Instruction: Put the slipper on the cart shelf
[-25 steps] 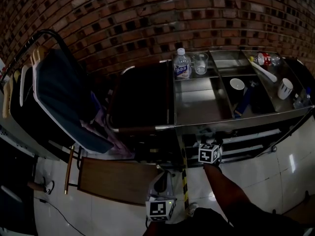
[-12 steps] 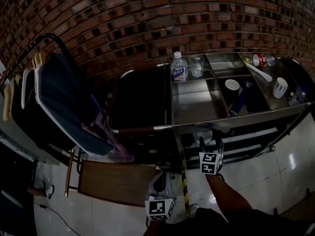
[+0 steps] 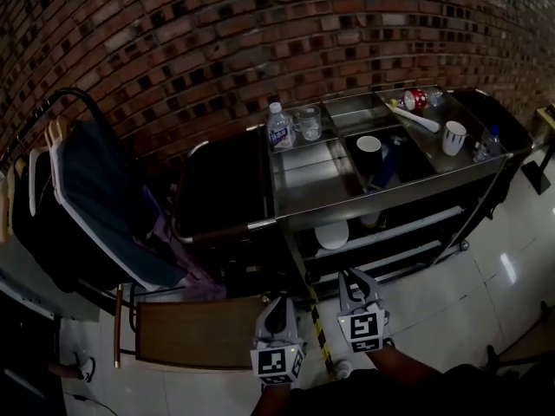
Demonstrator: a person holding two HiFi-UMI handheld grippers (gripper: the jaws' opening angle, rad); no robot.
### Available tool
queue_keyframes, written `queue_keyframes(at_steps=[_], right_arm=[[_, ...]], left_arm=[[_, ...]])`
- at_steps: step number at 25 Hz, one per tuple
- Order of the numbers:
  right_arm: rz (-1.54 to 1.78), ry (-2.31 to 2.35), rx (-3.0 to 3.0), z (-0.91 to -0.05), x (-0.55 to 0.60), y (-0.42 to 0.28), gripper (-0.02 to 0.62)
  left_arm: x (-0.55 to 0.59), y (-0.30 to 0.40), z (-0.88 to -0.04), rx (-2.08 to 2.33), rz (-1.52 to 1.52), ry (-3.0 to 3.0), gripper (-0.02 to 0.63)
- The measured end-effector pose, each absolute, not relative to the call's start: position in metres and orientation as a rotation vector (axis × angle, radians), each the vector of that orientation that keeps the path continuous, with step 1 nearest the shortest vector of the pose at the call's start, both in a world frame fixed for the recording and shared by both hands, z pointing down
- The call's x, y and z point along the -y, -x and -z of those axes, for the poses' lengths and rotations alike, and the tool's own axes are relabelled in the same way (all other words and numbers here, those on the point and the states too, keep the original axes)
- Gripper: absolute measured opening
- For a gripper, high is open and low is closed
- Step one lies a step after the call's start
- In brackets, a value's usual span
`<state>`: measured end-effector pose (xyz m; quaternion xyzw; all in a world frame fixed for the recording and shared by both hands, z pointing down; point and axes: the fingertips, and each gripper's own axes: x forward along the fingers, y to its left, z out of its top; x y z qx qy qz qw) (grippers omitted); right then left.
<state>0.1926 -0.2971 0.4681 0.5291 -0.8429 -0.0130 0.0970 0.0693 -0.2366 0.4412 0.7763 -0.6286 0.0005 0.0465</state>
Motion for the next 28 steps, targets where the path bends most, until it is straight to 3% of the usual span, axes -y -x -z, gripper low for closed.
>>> queue_keyframes(at_steps=[3, 28], right_arm=[[0.033, -1.539, 2.508, -0.459, 0.270, -0.192, 0.002], [0.093, -1.533, 2.579, -0.425, 0.220, -0.177, 0.002]], left_arm=[[0.228, -0.079, -0.428, 1.888, 0.032, -2.418, 0.015], [0.197, -0.079, -0.412, 1.901, 0.053, -2.440, 0.015]])
